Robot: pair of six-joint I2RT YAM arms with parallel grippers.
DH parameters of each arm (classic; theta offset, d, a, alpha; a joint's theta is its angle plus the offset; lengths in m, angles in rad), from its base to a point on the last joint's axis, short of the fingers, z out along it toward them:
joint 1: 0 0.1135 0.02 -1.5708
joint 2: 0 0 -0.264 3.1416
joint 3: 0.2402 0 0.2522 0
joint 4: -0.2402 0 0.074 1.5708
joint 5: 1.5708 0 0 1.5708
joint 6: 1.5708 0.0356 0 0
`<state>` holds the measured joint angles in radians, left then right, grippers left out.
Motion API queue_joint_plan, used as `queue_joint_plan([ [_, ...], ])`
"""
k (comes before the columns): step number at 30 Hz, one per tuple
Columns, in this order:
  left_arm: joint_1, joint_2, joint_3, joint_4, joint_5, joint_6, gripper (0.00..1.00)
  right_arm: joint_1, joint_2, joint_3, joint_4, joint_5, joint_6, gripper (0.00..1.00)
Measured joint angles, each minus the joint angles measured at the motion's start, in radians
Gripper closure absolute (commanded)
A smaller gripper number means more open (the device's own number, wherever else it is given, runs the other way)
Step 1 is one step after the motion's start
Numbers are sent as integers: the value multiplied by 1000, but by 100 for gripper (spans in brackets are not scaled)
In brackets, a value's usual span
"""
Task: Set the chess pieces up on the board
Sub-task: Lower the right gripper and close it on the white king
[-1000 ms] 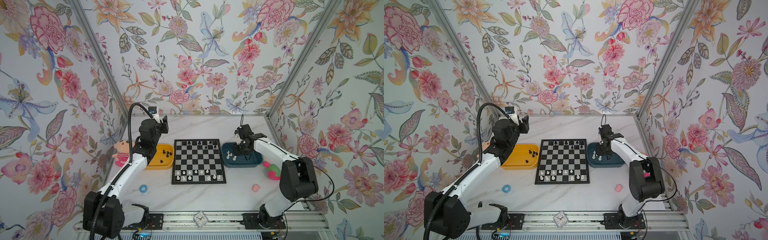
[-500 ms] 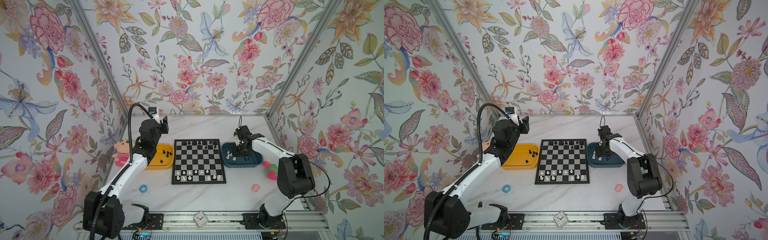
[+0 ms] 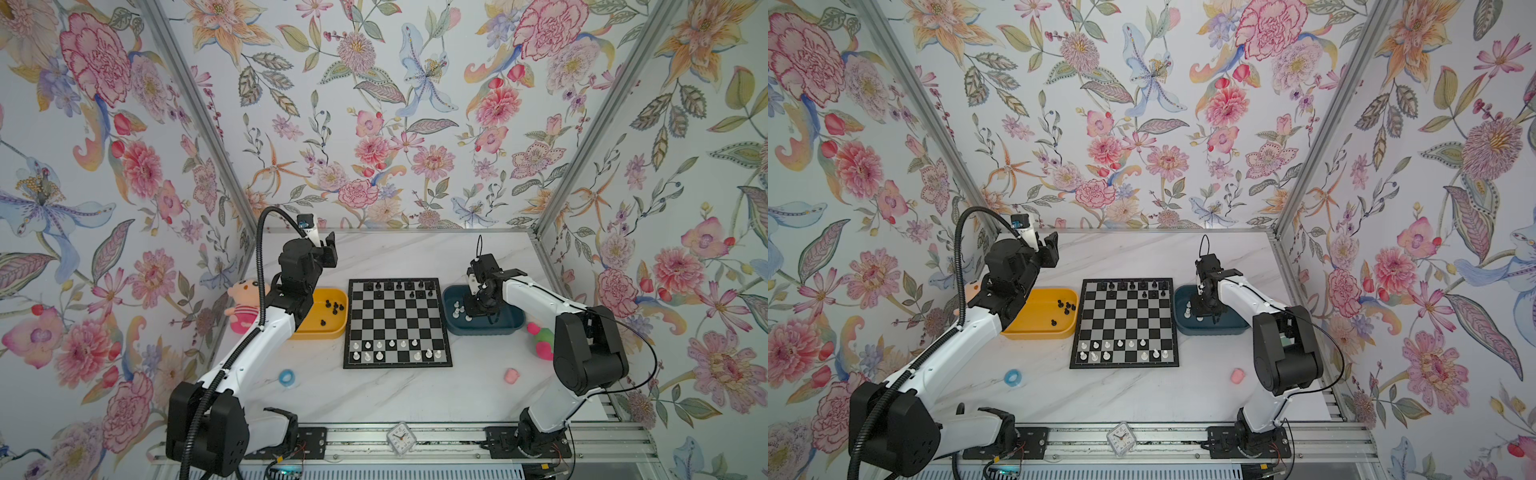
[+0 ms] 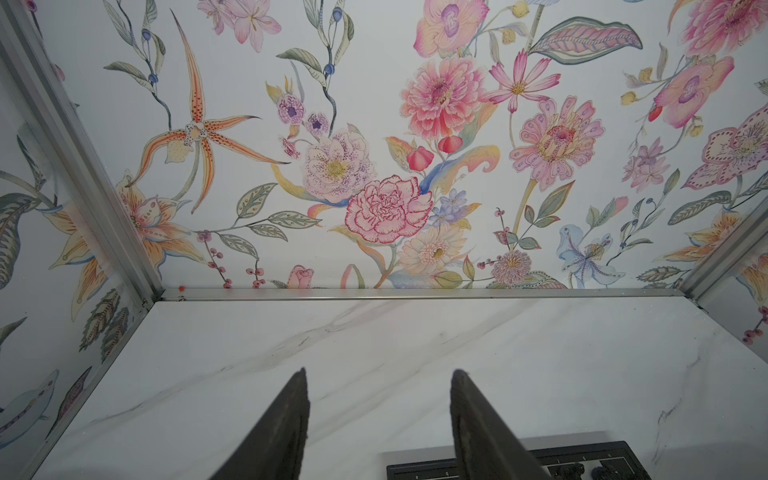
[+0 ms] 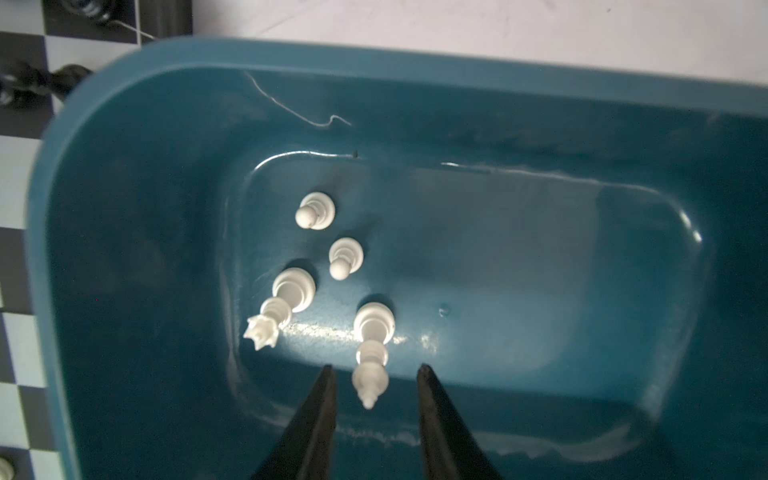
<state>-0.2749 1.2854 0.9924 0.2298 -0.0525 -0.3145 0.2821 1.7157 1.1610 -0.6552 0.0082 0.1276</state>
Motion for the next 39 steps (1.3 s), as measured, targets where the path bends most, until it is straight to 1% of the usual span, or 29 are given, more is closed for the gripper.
queue_joint_plan([
  [6,0,0,0,0,5,0,44,0,8,0,0,0,3,69],
  [21,0,0,0,0,19,-8,44,0,17,0,2,-5,11,71],
  [30,0,2,0,0,19,-8,44,0,47,0,4,-19,18,78],
  [39,0,7,-2,1,19,-8,44,0,48,0,5,-19,18,78],
])
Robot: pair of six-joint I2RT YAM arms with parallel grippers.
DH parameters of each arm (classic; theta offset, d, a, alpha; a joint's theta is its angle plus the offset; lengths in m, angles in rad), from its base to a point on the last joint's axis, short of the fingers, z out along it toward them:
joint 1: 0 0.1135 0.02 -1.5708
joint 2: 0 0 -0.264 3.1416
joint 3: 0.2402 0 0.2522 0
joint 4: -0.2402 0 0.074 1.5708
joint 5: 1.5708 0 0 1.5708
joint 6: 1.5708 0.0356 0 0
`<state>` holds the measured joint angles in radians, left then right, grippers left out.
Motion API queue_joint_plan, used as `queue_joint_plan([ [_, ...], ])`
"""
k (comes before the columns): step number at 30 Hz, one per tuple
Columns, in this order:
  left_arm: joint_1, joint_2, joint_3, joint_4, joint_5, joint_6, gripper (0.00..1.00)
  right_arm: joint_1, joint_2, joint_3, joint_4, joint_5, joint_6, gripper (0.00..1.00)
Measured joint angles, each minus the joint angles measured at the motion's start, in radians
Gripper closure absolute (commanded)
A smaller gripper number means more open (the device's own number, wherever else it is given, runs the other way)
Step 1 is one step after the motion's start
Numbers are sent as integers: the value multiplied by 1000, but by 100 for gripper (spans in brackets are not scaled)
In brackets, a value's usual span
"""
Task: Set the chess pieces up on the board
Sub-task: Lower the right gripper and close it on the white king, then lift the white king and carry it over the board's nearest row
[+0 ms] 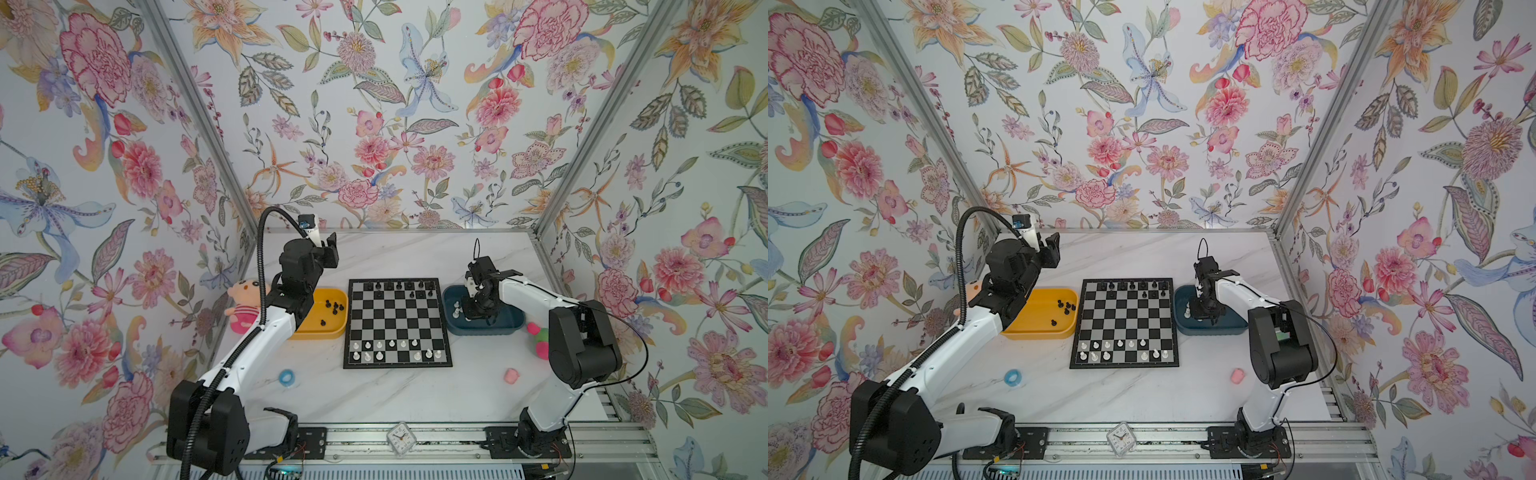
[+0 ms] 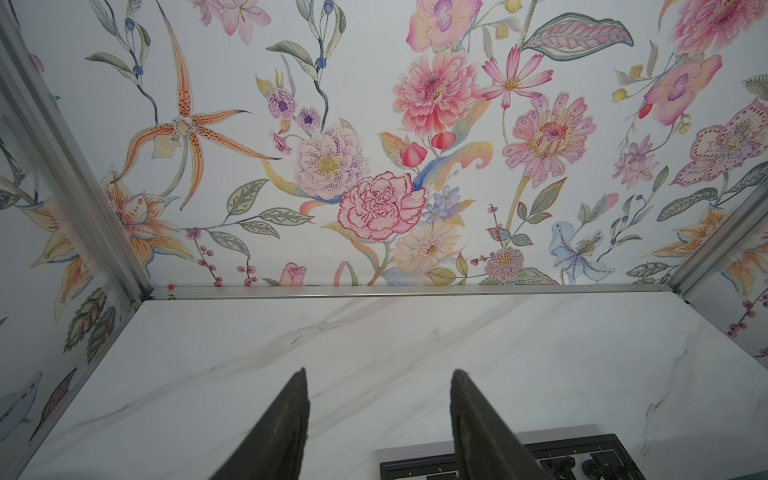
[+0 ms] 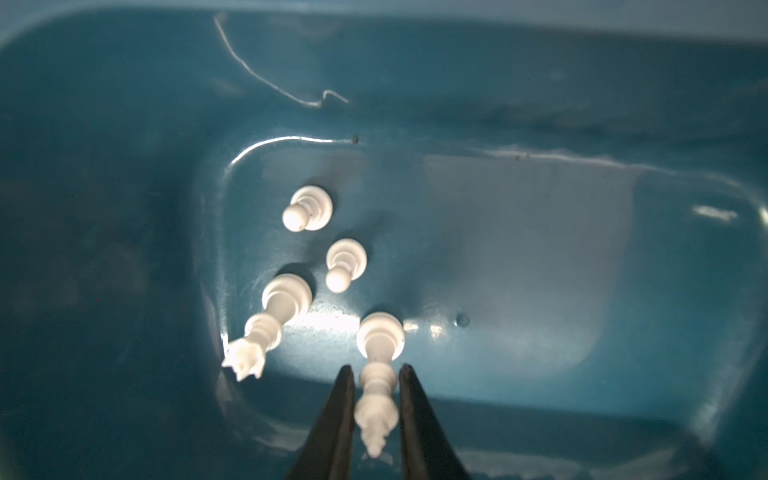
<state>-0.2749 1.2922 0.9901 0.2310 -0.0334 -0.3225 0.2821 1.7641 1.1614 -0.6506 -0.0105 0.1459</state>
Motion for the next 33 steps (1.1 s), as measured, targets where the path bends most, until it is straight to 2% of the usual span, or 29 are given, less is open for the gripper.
queue_joint_plan([
  [9,0,0,-2,1,0,0,44,4,0,2,0,0,4,85],
  [17,0,0,-2,2,1,0,44,6,0,3,0,0,11,97],
  [25,0,0,-4,2,3,0,44,6,-13,28,-24,19,10,100],
  [33,1,0,-25,2,3,0,44,42,-105,99,-105,62,3,100],
])
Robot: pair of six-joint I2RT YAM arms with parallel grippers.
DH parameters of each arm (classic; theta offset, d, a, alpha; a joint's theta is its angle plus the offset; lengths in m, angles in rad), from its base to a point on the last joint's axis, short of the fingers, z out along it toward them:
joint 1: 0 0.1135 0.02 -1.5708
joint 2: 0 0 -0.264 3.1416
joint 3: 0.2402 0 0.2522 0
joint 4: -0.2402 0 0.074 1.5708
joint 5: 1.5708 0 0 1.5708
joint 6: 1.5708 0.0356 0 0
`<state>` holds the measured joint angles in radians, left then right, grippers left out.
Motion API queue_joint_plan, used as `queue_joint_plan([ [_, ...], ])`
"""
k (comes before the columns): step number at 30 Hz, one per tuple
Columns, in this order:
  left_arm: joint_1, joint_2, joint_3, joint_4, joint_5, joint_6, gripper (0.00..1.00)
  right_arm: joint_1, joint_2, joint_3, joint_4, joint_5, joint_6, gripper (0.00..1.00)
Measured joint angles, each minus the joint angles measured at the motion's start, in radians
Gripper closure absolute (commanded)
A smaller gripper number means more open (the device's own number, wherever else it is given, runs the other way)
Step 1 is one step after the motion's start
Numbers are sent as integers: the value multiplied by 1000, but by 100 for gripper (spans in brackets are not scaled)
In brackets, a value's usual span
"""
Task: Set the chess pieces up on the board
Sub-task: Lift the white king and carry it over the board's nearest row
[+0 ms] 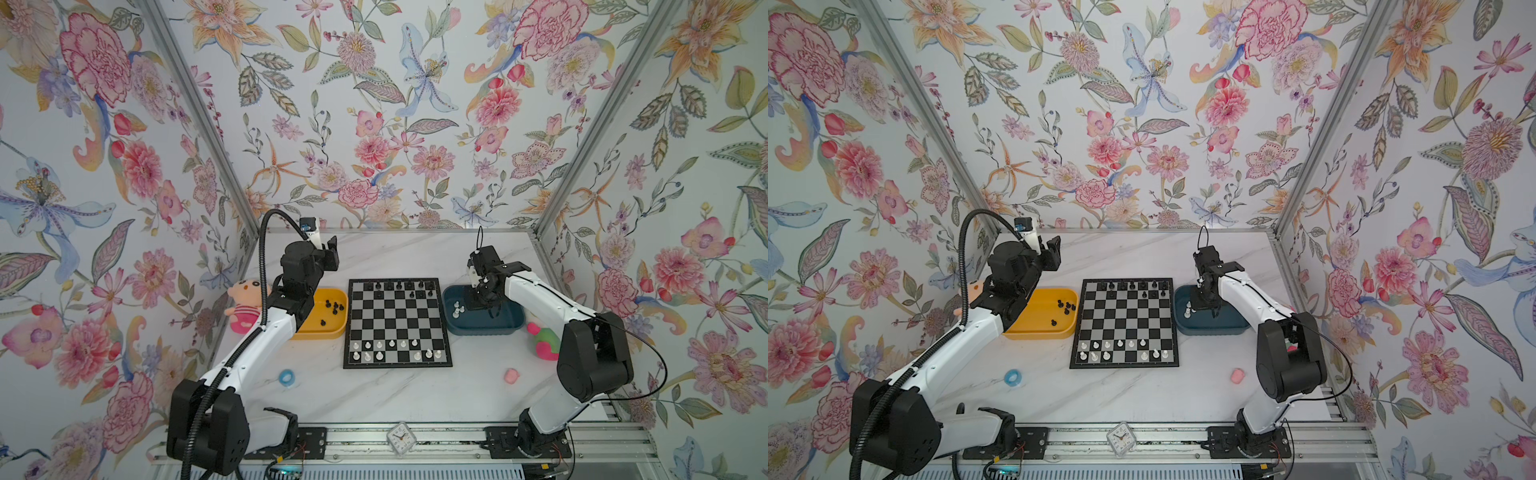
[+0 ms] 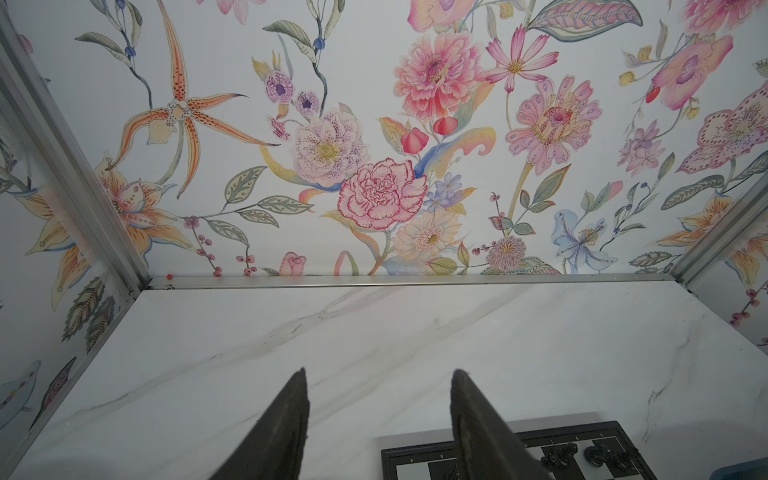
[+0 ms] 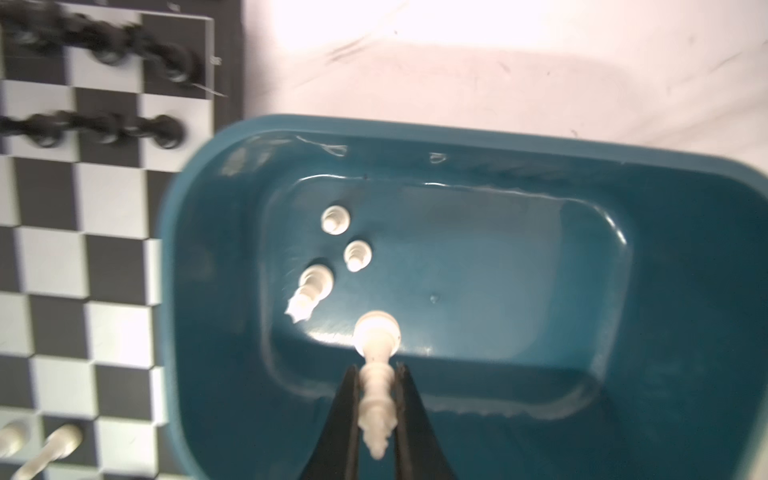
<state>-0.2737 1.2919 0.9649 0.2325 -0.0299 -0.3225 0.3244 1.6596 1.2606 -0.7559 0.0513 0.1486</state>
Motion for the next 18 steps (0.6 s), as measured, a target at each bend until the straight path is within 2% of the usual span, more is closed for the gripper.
queue_joint_plan([
  [11,8,-72,-64,0,23,1,43,212,-62,108,-154,40,2,100],
  [18,8,-174,-119,0,27,1,43,420,-68,148,-200,15,29,100],
])
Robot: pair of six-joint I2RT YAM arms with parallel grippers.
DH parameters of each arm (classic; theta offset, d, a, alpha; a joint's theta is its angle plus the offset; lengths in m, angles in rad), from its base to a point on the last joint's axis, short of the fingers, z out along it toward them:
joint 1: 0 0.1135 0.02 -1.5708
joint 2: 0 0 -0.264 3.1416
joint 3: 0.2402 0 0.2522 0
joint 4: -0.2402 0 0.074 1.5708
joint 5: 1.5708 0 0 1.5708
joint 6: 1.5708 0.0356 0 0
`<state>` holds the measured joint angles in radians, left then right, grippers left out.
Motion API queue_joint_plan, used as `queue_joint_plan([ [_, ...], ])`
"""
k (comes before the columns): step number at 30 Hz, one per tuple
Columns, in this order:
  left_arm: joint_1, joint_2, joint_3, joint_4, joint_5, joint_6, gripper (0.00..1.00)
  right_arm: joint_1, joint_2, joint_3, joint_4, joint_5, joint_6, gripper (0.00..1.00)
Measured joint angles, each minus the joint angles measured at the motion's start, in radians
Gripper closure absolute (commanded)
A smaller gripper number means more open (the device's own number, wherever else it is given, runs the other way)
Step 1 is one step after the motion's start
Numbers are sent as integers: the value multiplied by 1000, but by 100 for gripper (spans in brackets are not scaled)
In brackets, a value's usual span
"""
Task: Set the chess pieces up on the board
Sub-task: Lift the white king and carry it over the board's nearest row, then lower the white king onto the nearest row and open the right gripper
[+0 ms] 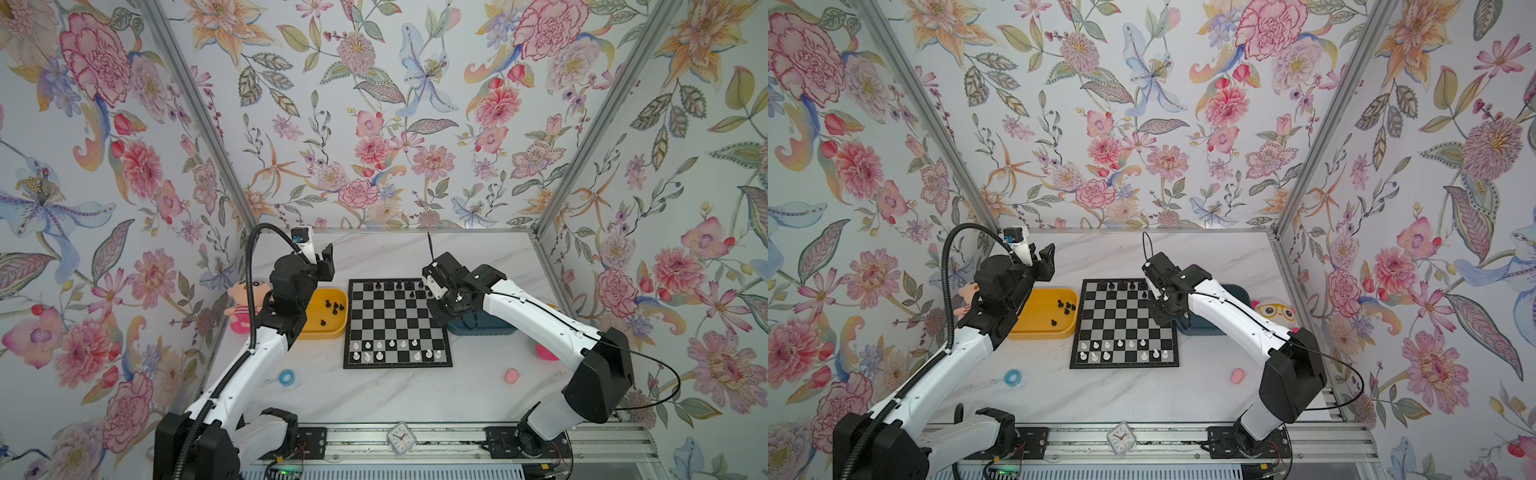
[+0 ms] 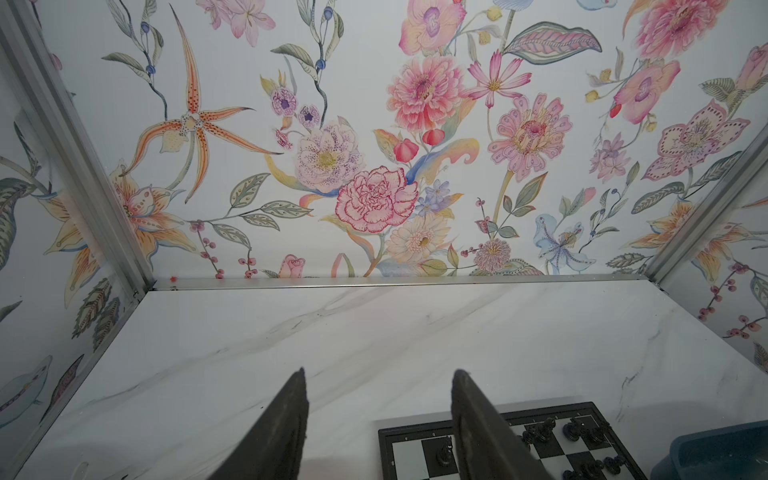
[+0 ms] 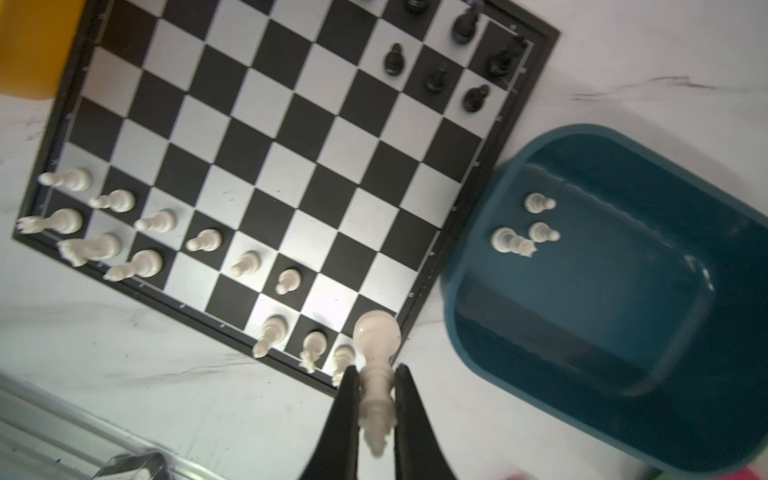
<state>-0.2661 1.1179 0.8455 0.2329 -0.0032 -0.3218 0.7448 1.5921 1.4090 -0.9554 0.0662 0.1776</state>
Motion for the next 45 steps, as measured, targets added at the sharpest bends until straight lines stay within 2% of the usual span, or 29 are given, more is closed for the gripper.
queue_joint_plan([
  [7,0,-86,-61,0,0,0,43,156,76,35,-8,-10,37,100],
  [18,0,-176,-123,0,5,0,43,275,209,65,27,-30,64,100],
  [29,2,-209,-147,-1,23,0,43,320,275,90,43,-32,67,100],
  [45,3,-217,-154,-3,23,0,42,322,330,90,82,-36,78,100],
])
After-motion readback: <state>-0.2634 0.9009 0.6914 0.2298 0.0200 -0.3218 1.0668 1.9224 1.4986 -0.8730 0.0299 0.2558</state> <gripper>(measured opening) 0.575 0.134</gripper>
